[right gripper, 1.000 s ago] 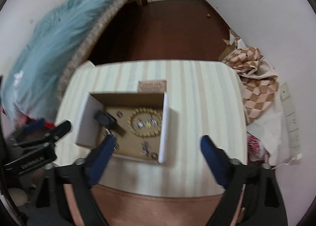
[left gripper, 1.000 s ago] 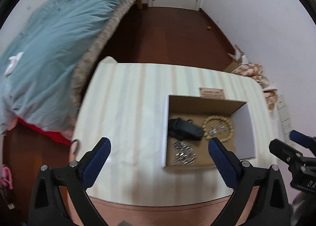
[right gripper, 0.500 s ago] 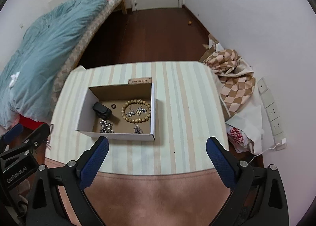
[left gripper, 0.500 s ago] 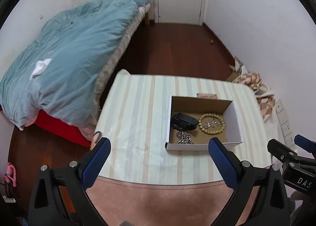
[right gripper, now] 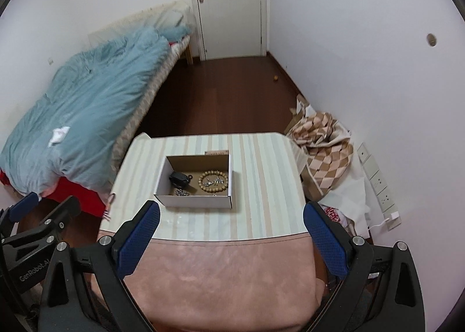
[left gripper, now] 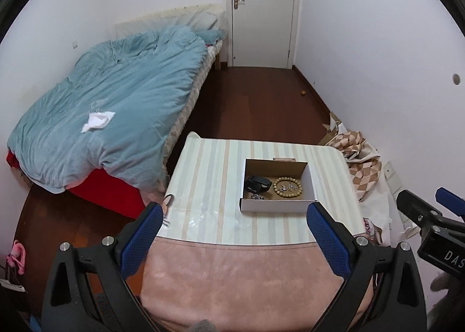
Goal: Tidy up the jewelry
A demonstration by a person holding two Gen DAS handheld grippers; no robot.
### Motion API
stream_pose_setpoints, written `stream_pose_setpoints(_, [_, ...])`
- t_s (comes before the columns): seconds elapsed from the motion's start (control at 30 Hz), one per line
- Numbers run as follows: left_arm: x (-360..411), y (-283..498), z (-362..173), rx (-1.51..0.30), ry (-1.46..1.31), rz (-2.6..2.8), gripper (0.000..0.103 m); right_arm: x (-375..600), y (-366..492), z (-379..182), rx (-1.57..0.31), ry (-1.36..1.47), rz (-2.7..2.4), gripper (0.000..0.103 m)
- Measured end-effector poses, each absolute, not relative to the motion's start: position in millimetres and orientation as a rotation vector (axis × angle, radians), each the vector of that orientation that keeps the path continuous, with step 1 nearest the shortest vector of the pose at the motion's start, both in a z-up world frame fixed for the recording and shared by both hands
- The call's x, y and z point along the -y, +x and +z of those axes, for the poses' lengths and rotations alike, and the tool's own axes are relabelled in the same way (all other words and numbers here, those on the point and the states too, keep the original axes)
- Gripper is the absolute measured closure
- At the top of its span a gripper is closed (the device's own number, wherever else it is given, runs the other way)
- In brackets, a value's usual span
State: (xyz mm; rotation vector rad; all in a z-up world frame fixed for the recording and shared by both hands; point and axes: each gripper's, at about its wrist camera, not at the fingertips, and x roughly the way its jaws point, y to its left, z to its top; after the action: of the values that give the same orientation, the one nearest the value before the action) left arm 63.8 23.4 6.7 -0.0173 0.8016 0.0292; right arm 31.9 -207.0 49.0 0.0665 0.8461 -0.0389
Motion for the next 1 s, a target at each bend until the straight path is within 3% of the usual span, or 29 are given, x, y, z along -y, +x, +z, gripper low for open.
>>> stream_pose_setpoints(0.47, [-17.9,7.9,56.0,-0.747,-0.025,0.011,0.002,203.7,-36.8,113.5,-0.737,0.054,-0.05,0.0])
stream_pose_setpoints(1.0, [-16.0,54.1,30.5,-0.821,-0.037,0.043,0.002,209.6,17.2,86.8,-0.815,0.043,-0.07,0.0])
